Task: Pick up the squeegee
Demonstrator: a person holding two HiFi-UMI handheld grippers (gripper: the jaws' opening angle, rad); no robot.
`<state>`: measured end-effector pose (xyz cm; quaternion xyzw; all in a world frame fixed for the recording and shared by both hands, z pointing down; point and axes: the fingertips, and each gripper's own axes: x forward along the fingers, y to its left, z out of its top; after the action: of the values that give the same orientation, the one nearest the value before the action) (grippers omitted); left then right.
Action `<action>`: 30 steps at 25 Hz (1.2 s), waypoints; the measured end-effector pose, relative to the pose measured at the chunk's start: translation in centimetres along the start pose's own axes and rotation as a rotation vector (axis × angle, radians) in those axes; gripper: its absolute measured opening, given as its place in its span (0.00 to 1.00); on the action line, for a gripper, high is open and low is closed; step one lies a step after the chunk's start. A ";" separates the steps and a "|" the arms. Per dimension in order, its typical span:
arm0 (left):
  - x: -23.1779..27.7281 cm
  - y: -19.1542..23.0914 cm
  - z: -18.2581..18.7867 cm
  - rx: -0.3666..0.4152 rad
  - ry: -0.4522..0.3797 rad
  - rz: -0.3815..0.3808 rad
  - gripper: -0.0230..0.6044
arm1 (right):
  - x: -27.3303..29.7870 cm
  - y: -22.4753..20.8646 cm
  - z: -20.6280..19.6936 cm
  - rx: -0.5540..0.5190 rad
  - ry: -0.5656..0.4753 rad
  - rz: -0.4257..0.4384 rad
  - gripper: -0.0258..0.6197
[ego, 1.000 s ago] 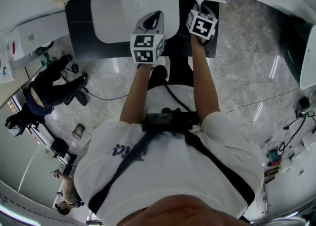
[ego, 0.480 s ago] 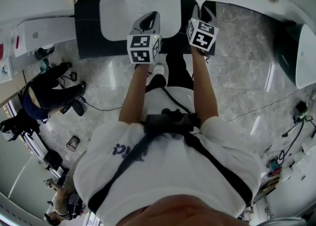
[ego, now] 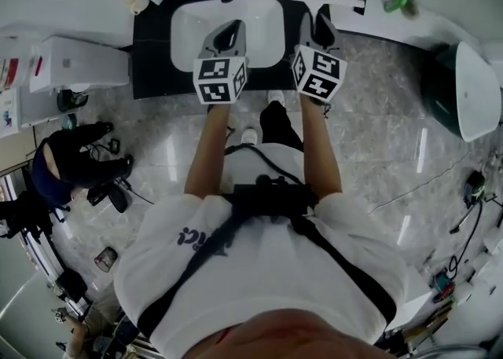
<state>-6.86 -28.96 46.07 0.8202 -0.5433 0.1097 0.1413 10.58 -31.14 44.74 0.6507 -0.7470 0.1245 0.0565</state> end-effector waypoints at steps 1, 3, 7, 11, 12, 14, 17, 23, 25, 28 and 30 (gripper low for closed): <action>-0.7 -0.1 0.9 0.006 -0.024 0.000 0.06 | -0.9 0.5 1.2 -0.006 -0.030 0.009 0.17; -2.2 -0.4 2.9 0.021 -0.074 0.002 0.06 | -2.7 1.5 3.5 -0.012 -0.091 0.027 0.17; -5.3 -1.0 6.5 0.052 -0.162 0.000 0.06 | -6.2 3.3 7.5 -0.018 -0.201 0.052 0.17; -8.4 -1.1 8.8 0.076 -0.225 0.006 0.06 | -8.9 5.1 9.7 -0.029 -0.266 0.058 0.17; -9.0 -1.0 9.2 0.080 -0.237 0.009 0.06 | -9.4 5.4 10.0 -0.031 -0.277 0.058 0.17; -10.2 -0.8 9.8 0.082 -0.258 0.017 0.06 | -10.4 6.1 10.3 -0.037 -0.291 0.058 0.17; -11.7 -0.5 10.4 0.083 -0.283 0.024 0.06 | -11.5 6.9 10.5 -0.043 -0.303 0.059 0.17; -13.4 -0.4 10.6 0.085 -0.303 0.013 0.06 | -13.1 8.1 10.6 -0.070 -0.321 0.046 0.17; -13.7 -0.4 10.5 0.083 -0.307 0.009 0.06 | -13.5 8.3 10.7 -0.072 -0.326 0.041 0.17; -14.1 -0.5 10.4 0.085 -0.309 0.002 0.06 | -14.1 8.4 10.7 -0.074 -0.332 0.034 0.17; -14.3 -0.6 10.2 0.088 -0.309 -0.004 0.06 | -14.4 8.4 10.7 -0.074 -0.336 0.027 0.17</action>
<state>-11.54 -20.01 31.68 0.8338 -0.5516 0.0057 0.0205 5.28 -19.11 29.91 0.6497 -0.7586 -0.0129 -0.0469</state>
